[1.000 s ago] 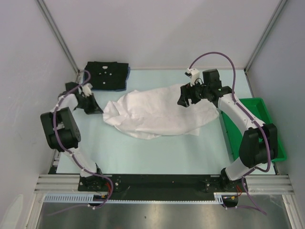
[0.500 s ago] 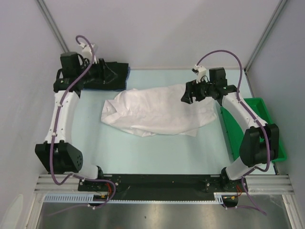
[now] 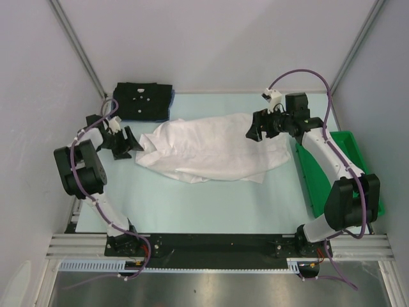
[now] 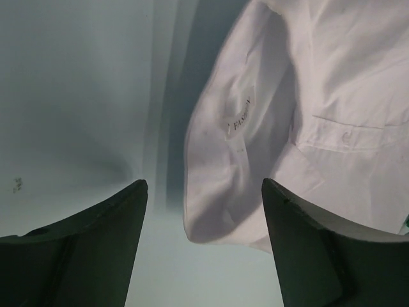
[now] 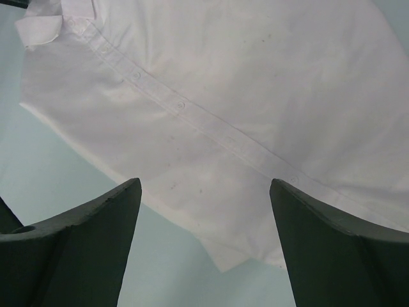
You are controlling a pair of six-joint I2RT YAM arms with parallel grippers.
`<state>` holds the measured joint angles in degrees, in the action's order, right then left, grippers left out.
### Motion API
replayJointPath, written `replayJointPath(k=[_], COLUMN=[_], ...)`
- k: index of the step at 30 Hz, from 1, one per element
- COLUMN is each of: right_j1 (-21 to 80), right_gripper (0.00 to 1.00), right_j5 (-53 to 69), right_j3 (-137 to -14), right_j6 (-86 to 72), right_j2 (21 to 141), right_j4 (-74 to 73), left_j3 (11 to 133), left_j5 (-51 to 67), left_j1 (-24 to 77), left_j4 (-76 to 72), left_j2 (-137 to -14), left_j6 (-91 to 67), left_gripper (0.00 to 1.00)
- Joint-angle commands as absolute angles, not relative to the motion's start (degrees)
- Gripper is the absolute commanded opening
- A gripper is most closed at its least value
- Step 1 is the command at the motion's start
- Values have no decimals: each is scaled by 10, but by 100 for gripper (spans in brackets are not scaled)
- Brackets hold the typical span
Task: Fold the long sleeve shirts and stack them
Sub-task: Flatten the shirt out
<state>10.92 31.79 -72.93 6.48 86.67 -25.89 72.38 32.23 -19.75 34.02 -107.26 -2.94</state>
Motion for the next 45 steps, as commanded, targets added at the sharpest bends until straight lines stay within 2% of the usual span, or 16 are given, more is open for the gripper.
replayJointPath(k=[1, 3, 5, 6, 7, 8, 12, 14, 19, 22, 27, 32, 36, 39, 44, 45], right_j1=[110, 111, 111, 112, 112, 113, 117, 124, 129, 131, 131, 130, 129, 122, 88, 69], right_gripper=[87, 87, 87, 87, 87, 86, 86, 86, 86, 86, 86, 86, 86, 87, 87, 87], right_j5=[308, 308, 307, 306, 306, 306, 309, 313, 323, 326, 327, 328, 330, 332, 340, 343], right_j3=[-735, -741, -754, -759, -772, -777, -788, -788, -790, -791, -792, -794, -804, -806, -795, -788], right_j6=[69, 70, 72, 74, 75, 76, 73, 69, 59, 54, 55, 58, 56, 52, 34, 33], right_j2=[851, 856, 867, 872, 880, 882, 892, 896, 906, 911, 913, 917, 925, 923, 913, 909], right_j4=[-258, -262, -265, -267, -272, -274, -279, -280, -269, -261, -258, -255, -258, -258, -260, -264], left_j3=[732, 733, 731, 731, 736, 737, 741, 788, 879, 919, 993, 1071, 1188, 1229, 1299, 1307], left_j5=[376, 384, 408, 419, 428, 432, 446, 474, 505, 505, 454, 382, 399, 389, 364, 360], left_j1=[-194, -185, -182, -183, -187, -193, -256, -283, -278, -265, -249, -302, -298, -225, -6, 71], left_j4=[311, 297, 278, 273, 270, 256, 234, 275, 291, 231, 210, 215, 217, 207, 250, 253], left_j2=[-1119, -1152, -1164, -1166, -1146, -1126, -990, -931, -841, -805, -789, -789, -824, -846, -923, -939], left_j6=[-10, -12, -31, -39, -50, -54, -122, -136, -169, -225, -264, -287, -305, -283, -230, -235], left_gripper=[76, 70, 58, 33, 19, 0, 0, 0, 0, 0, 0, 0, 0, 0, 0, 0])
